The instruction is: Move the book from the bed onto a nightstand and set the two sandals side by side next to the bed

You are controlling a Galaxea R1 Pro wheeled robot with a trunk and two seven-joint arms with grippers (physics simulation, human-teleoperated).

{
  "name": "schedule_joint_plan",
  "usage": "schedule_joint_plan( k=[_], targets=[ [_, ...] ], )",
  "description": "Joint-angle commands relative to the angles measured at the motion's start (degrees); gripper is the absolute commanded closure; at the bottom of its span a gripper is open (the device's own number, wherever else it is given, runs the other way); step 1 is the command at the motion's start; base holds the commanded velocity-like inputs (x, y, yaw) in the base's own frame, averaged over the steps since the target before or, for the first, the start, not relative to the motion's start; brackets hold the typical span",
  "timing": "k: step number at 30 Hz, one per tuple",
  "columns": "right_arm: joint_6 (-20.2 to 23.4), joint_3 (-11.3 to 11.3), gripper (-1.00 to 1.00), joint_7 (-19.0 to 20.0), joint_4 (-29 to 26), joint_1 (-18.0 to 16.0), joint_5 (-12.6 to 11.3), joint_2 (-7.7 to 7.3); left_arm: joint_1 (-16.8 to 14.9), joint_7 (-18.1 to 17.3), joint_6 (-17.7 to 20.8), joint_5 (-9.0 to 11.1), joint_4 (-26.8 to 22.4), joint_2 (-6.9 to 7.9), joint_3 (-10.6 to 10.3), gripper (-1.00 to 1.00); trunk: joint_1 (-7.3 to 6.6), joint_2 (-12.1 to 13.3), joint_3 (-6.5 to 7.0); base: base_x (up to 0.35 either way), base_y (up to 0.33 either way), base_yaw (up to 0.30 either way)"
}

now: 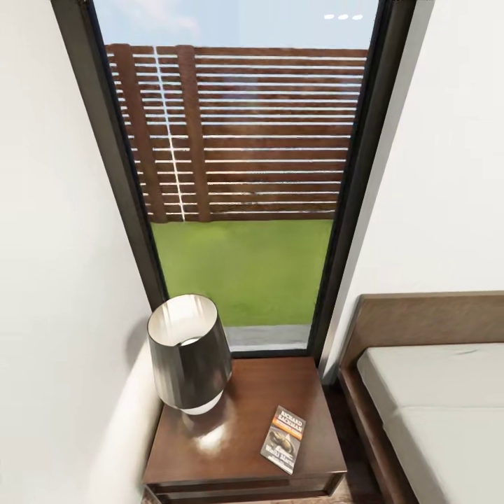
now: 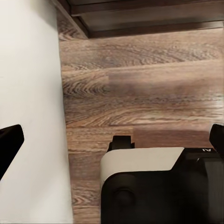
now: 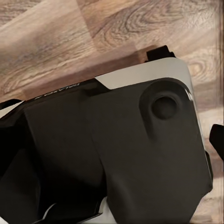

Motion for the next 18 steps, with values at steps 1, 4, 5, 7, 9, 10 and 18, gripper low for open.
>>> schedule_joint_plan(
  k=[1, 4, 5, 7, 9, 10, 18],
  targets=[
    [-0.6, -0.5, -1.00, 0.4, -0.4, 0.4, 0.4, 0.02, 0.2, 0.2, -0.2, 0.4, 0.1, 0.00, -0.5, -1.00, -0.22, 0.4, 0.13, 0.000, 0.000, 0.000],
    [-3.6, -0.4, -1.00, 0.4, -0.9, 1.7, 0.4, 0.01, 1.1, 0.2, -0.2, 0.4, 0.2, 0.02, -0.5, -1.00, -0.88, 1.6, 0.67, 0.000, 0.000, 0.000],
    [-4.5, -0.4, -1.00, 0.3, -1.0, 2.1, 0.4, 0.00, 1.4, 0.2, -0.2, 0.4, 0.2, 0.03, -0.5, -1.00, -1.10, 2.0, 0.85, 0.000, 0.000, 0.000],
    [-5.9, -0.5, -1.00, 0.3, -1.2, 2.6, 0.4, -0.05, 1.9, 0.2, -0.2, 0.4, 0.2, 0.03, -0.5, -1.00, -1.54, 2.8, 1.20, 0.000, 0.000, 0.000],
    [-6.7, -0.5, -1.00, 0.3, -1.3, 3.0, 0.4, -0.10, 2.5, 0.2, -0.2, 0.4, 0.3, 0.04, -0.5, -1.00, -1.98, 3.6, 1.56, 0.000, 0.000, 0.000],
    [-7.0, -0.4, -1.00, 0.3, -1.4, 3.1, 0.4, -0.12, 2.8, 0.2, -0.2, 0.4, 0.3, 0.04, -0.5, -1.00, -2.20, 4.0, 1.74, 0.000, 0.000, 0.000],
    [-8.0, -0.4, -1.00, 0.3, -1.8, 3.8, 0.4, -0.09, 4.4, 0.2, -0.2, 0.4, 0.3, 0.04, -0.5, -1.00, -3.96, 7.2, 3.18, 0.000, 0.000, 0.000]
  ],
)
